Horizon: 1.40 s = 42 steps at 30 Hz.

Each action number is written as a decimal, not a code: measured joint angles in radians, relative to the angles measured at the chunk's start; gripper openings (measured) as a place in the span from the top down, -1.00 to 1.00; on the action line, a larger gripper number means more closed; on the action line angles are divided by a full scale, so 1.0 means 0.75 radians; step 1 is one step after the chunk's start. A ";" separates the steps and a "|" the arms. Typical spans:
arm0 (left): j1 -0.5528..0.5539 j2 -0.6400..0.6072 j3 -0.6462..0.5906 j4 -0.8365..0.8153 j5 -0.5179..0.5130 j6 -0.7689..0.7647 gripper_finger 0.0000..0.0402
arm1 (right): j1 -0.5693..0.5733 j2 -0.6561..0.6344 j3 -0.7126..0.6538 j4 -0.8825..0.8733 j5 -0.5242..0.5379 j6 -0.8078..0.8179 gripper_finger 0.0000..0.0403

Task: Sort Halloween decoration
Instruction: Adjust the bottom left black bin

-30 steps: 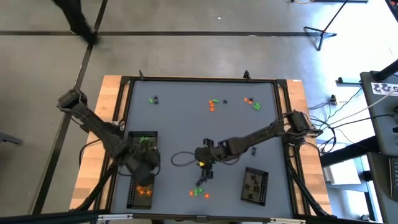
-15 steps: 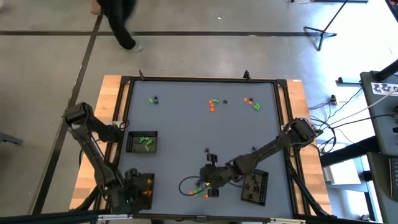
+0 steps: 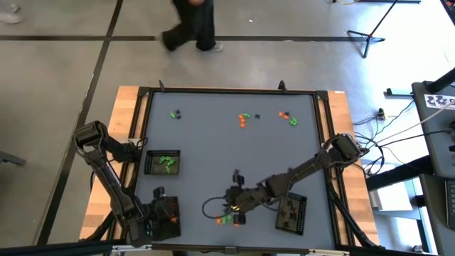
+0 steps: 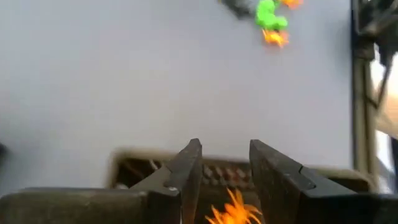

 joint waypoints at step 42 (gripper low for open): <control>-0.041 -0.107 0.001 -0.452 0.164 -0.361 0.36 | 0.000 0.000 0.000 -0.060 0.025 0.005 0.37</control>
